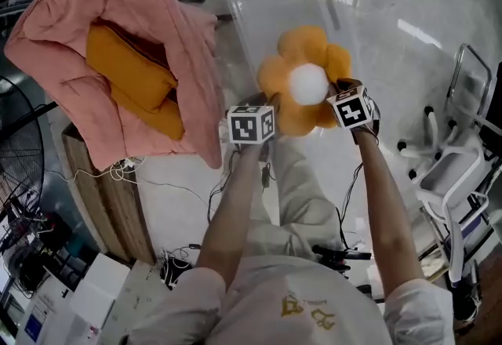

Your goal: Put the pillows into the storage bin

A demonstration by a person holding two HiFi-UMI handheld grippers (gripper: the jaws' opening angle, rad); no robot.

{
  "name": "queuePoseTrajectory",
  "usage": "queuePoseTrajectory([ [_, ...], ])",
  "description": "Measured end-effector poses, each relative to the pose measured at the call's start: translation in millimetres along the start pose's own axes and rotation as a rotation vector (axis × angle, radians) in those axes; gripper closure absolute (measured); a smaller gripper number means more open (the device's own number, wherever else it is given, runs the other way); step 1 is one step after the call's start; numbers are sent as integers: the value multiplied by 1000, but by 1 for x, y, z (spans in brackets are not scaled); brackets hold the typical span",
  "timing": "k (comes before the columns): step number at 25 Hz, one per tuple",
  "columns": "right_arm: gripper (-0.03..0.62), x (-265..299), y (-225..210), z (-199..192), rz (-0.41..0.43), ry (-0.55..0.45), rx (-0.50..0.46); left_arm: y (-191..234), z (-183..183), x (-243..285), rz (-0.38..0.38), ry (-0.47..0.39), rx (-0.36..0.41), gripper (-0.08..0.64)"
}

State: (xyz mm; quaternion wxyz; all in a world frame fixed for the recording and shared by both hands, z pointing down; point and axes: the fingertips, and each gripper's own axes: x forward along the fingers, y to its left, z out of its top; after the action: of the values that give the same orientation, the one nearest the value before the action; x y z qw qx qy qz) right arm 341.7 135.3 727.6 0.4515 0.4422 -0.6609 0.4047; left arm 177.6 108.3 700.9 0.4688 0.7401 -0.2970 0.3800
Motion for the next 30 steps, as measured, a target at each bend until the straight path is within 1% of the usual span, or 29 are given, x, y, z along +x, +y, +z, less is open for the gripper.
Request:
queuePoseTrajectory([
  [4, 541, 30, -8, -11, 18, -5, 33, 11, -9, 27, 3, 14, -15, 450],
  [8, 541, 66, -13, -13, 31, -3, 43, 30, -13, 54, 20, 23, -28, 449],
  [15, 539, 105, -23, -22, 48, -7, 81, 53, -18, 95, 51, 36, -43, 448],
  [20, 535, 130, -35, -12, 39, -37, 107, 73, -11, 122, 73, 40, -36, 443],
  [24, 528, 150, -37, -10, 57, -35, 149, 91, -5, 143, 91, 47, -29, 437],
  [30, 520, 171, -45, 0, 49, -60, 172, 109, 1, 158, 117, 45, -20, 430],
])
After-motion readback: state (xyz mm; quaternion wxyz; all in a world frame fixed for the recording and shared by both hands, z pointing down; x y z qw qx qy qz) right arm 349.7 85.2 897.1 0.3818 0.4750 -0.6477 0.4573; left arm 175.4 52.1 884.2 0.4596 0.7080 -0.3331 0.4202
